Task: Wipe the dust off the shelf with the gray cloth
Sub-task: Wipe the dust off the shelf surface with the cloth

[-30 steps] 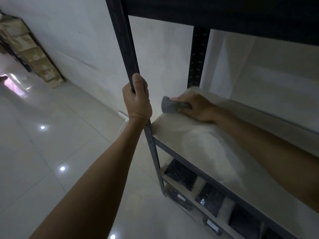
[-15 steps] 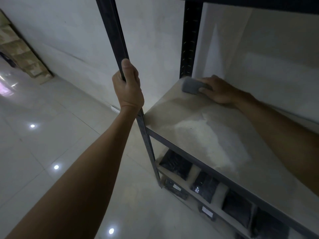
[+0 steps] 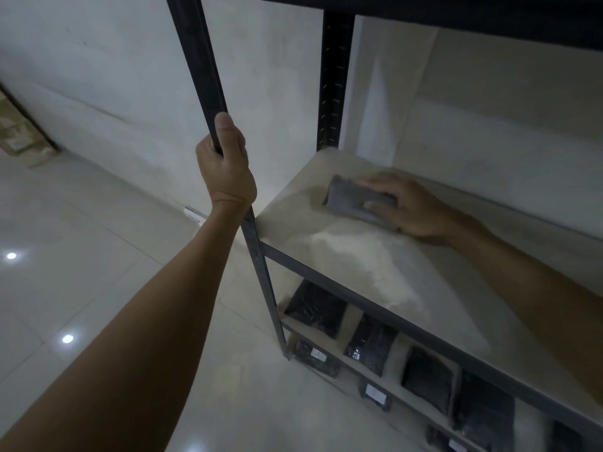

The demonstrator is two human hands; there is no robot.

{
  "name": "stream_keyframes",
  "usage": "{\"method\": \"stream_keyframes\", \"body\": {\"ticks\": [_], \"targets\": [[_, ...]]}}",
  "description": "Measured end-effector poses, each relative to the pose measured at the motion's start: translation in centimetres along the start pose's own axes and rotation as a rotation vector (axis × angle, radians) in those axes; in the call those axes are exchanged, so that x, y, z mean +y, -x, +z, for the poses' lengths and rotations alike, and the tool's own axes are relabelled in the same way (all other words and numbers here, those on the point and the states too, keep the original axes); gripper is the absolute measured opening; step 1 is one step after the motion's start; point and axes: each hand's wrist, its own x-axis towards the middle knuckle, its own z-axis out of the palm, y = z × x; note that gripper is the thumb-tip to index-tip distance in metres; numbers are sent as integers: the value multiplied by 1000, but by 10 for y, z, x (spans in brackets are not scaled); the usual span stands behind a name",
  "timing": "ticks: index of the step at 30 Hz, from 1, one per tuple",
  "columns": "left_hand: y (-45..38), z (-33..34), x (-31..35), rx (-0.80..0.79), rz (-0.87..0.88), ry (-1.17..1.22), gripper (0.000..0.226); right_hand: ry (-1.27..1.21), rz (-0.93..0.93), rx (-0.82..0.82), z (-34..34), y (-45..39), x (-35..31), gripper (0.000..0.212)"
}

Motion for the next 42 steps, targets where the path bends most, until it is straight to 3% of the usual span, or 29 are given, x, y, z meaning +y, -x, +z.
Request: {"method": "stream_keyframes", "body": {"ticks": [3,8,14,19,21,23,25,27,36,42], "targets": [[0,-1,0,-7,8,0,55,218,116,162,-33,-23,41,49],[-1,-1,-3,-8,8,-9,56,405,232,138,-28,-15,84,56],[-2,-1,-4,-4,10,-10,56,349,82,186,8,26,50,57],[-4,-3,-12,-33,33,20,54,201,25,93,24,61,7,54],[-4,-4,-14,-42,38,26,54,167,32,197,7,51,13,49],[-5,-4,-13,-43,41,32,54,232,131,337,-19,36,34,47],[-4,-3,-11,-32,48,19,54,327,320,327,-36,30,55,50],[-3,-3,-9,-24,50,10,55,391,390,278,-27,33,65,51],[-4,-6,-8,-78,23,27,77,385,191,171,38,69,-1,53],[-5,-7,-9,-51,13,-3,68,326,123,161,70,88,-56,50]]}}
